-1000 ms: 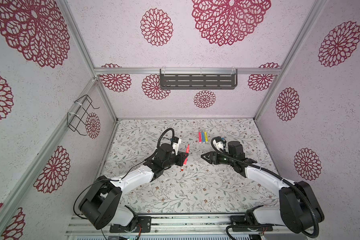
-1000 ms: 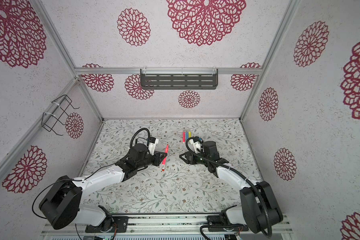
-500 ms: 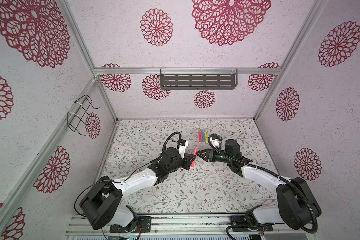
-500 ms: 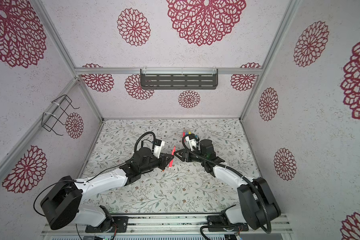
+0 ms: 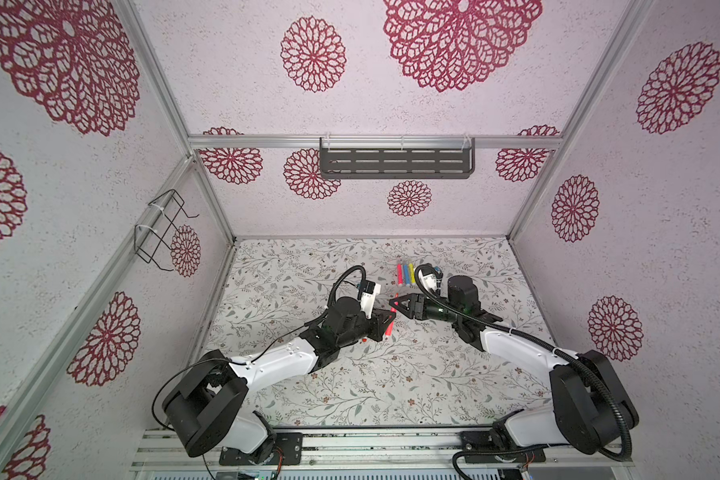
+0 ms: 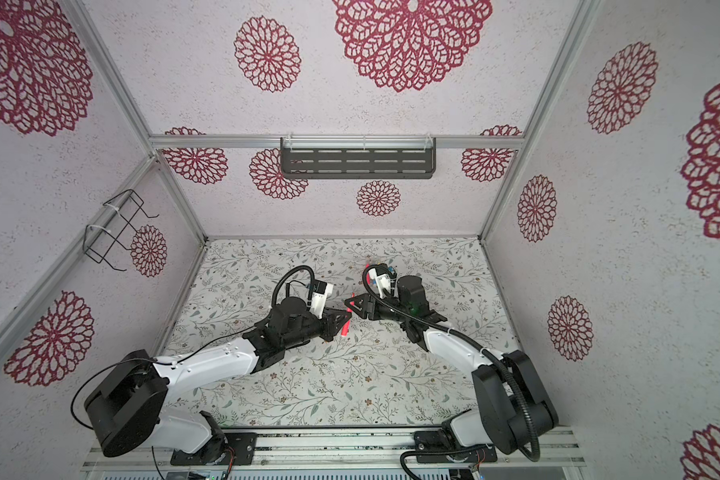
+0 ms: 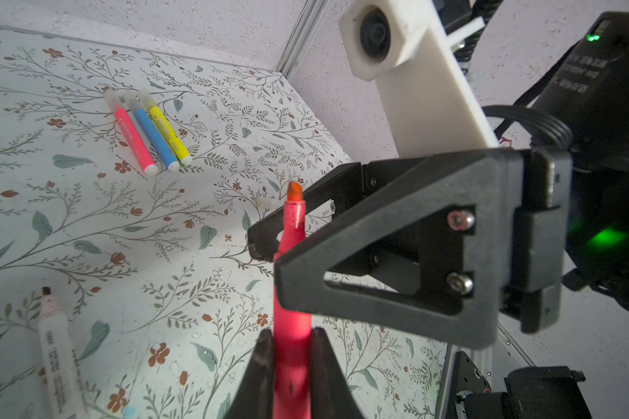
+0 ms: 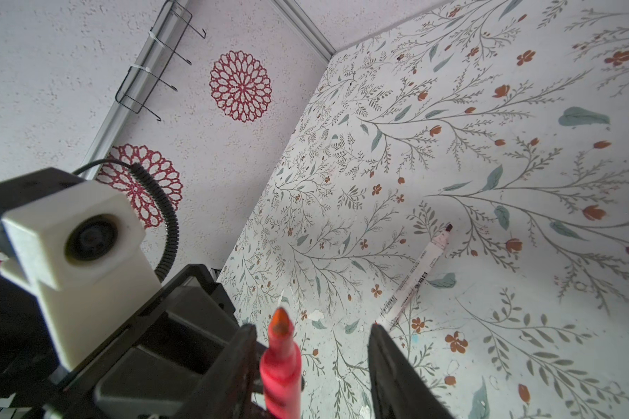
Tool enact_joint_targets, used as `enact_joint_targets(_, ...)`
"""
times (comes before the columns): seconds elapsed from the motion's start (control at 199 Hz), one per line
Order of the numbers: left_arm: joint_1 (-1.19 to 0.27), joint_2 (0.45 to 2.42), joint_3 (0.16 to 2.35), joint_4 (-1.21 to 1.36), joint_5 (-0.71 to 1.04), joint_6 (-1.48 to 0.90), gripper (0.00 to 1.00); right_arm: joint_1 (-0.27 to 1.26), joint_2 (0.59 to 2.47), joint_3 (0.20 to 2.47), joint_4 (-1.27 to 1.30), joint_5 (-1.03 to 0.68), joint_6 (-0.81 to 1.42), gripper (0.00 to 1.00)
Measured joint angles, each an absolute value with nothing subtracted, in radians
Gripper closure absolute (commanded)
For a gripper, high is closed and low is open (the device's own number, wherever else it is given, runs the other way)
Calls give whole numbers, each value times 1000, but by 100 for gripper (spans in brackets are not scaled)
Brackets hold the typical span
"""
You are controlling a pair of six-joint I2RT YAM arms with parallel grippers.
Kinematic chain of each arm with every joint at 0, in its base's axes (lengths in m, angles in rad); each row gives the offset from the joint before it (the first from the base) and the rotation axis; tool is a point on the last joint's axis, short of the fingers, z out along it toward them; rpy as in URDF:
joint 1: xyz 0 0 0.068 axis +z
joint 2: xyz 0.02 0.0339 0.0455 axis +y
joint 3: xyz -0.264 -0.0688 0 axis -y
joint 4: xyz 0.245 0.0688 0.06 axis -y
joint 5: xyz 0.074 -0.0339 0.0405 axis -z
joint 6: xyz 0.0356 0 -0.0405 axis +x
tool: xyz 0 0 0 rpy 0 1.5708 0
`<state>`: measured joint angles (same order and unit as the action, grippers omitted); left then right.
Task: Insert the pens into the pen caps
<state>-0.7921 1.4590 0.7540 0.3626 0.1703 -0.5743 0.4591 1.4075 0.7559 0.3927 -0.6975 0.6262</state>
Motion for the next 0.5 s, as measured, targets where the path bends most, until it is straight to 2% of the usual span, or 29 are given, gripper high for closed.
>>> enact_joint_targets(0.201,-794,1470,754,362,170,-577,89,472,1419,761,406,-714,638,85)
enact_joint_targets(0.261,-794,1472,754,363,170,-578,88,474,1419,762,407,-713,637,91)
enact_joint_targets(0.296,-794,1473,754,363,170,-579,85,474,1419,762,405,-712,642,93)
enact_joint_targets(0.396,-794,1477,756,363,171,-583,66,474,1419,762,406,-713,640,93)
enact_joint_targets(0.502,-797,1493,764,355,175,-587,63,474,1419,762,408,-713,641,93)
